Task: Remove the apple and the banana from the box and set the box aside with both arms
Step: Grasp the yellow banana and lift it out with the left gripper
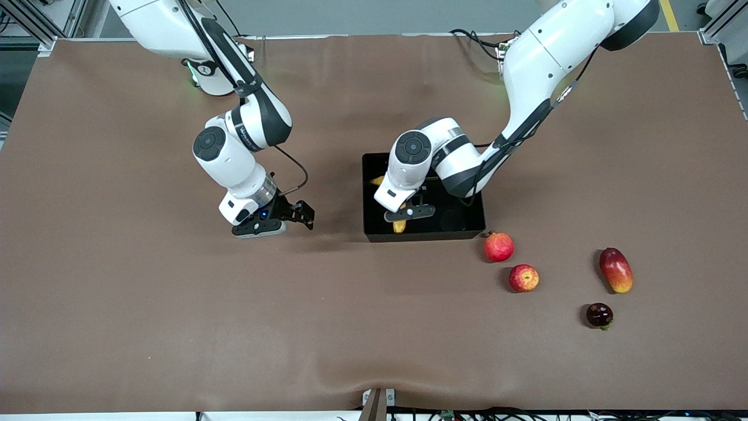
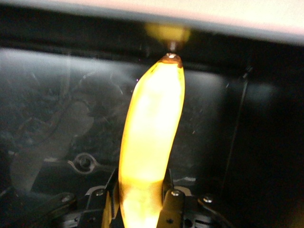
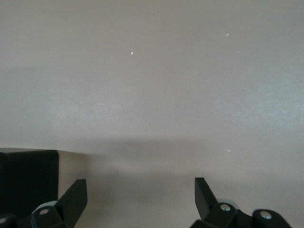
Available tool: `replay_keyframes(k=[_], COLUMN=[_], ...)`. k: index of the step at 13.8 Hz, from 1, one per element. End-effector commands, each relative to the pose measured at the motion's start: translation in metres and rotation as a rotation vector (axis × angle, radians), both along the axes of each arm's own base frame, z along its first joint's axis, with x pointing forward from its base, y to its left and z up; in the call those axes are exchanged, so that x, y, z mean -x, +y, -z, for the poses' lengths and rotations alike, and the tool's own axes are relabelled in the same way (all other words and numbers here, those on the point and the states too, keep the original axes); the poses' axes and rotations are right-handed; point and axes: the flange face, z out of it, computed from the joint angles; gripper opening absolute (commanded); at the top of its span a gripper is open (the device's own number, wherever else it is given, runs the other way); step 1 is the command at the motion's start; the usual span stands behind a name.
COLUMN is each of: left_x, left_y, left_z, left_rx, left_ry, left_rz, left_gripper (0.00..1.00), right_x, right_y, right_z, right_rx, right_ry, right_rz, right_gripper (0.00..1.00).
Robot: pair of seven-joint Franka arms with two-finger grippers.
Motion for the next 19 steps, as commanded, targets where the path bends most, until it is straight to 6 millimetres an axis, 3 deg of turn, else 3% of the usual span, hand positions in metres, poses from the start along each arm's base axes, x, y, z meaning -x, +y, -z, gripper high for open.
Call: replay_keyframes(k=[1,3,7,10,12,15,17,19], left_x=[-0.023,-0.036,-0.036,-0.048,-0.066,-0.111,-0.128,-0.138], left_y=[-0.007,-0.006,0.010,0.044,0.092,0.193,0.258,0.316], left_z=[-0.044,-0.075,-0.146,-0.177,-0.189,-0.208,-0.206,-0.188], left_rx=[-0.009,-0.020,-0.073,-0.132,-0.182,-0.129,-0.102,-0.098], left_ry=[-0.067,-0.090,-0.146,-0.155,-0.125,-0.077,-0.047,-0.011], left_rz=[-0.017,-0.039,-0.044,-0.003,0.014,0.019,0.049,0.081], left_gripper=[0.00,0.00,0.00,0.00,0.00,0.00,0.00,0.00], right_x=[0.015,0.021,0.026,0.027,0.033,0.039,0.042,0.043], right_y=[0.012,0.023,0.032,0.034,0.043,0.056,0.064,0.071], right_z=[-0.009,-0.009,-0.009,-0.007,-0.007,-0.005,-0.006,-0.010], right_rx=[-0.015,-0.022,-0.028,-0.026,-0.024,-0.023,-0.026,-0.032], right_ry=[0.014,0.025,0.033,0.036,0.034,0.031,0.026,0.018], right_rz=[0.027,0.044,0.057,0.053,0.029,-0.001,-0.015,-0.024], right_gripper=[1.00,1.00,1.00,1.00,1.00,1.00,1.00,1.00])
